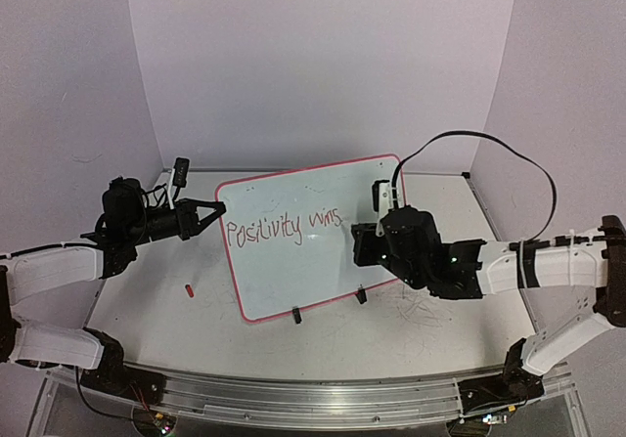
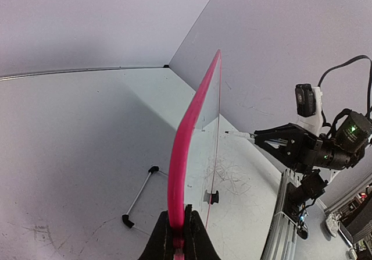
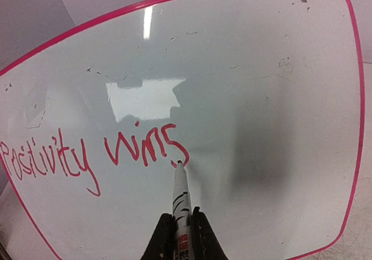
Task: Write a sentence on the whiteboard
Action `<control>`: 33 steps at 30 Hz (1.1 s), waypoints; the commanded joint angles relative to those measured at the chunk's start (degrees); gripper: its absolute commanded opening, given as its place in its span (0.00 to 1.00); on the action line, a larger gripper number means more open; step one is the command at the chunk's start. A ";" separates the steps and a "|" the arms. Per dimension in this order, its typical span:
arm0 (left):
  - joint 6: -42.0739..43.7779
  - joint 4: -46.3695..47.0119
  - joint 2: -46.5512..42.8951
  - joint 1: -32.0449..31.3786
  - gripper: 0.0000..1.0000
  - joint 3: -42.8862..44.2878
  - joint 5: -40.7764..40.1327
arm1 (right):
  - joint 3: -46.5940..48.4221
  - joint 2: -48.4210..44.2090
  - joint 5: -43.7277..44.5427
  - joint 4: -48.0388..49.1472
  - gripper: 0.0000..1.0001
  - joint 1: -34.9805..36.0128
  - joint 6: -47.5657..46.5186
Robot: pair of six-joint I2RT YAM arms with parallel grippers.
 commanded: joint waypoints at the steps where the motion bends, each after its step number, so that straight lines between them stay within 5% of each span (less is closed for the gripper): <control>1: 3.29 -0.08 -0.67 -0.66 0.00 0.46 -0.16 | -2.39 -5.22 0.04 1.14 0.00 -1.67 -1.40; 33: 3.04 -0.18 0.29 -0.65 0.00 0.73 0.24 | 1.70 -0.40 -0.90 1.56 0.00 -2.62 -5.97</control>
